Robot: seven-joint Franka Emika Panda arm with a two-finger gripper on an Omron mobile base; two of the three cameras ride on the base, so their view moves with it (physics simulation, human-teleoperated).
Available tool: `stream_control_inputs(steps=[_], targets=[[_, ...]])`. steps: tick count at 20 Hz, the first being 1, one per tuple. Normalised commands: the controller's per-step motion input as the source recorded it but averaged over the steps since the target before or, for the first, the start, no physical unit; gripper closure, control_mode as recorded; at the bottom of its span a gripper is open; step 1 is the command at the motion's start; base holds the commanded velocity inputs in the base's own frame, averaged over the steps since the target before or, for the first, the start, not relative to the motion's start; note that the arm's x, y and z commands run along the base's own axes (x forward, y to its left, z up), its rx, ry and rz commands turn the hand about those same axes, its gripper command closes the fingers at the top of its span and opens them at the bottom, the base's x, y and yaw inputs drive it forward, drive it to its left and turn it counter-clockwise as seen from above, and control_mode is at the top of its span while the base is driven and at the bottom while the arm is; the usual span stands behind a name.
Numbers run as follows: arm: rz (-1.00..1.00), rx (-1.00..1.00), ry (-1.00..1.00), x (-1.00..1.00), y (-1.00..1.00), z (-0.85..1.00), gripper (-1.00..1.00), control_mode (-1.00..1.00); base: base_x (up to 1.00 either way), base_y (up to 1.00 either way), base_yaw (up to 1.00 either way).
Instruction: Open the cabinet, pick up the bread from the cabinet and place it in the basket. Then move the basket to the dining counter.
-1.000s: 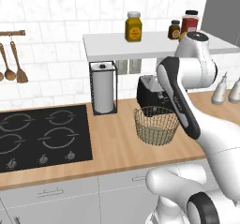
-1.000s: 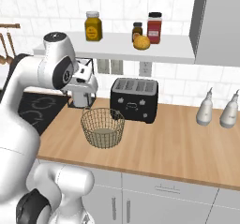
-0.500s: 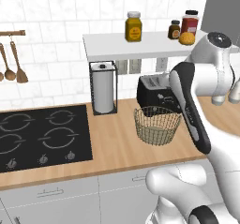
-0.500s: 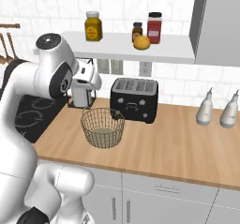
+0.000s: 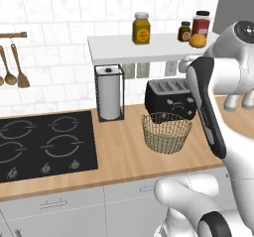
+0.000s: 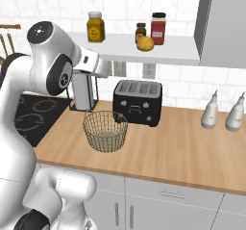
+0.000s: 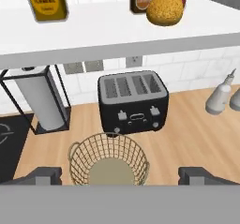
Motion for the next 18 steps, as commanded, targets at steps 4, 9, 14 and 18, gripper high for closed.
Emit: stream_control_inputs(steps=[4, 9, 14, 18], targets=[[-0.1, 0.0, -0.12, 0.06, -0.36, 0.31, -1.0, -1.0, 0.0, 0.0, 0.0], [-0.13, -0.01, -0.03, 0.05, -0.12, 0.45, -1.0, -1.0, 0.0, 0.0, 0.0], [-0.03, 0.0, 0.03, 0.33, -0.3, 0.31, -1.0, -1.0, 0.0, 0.0, 0.0], [0.0, 0.0, 0.0, 0.48, -0.19, 0.08, -1.0, -1.0, 0.0, 0.0, 0.0]])
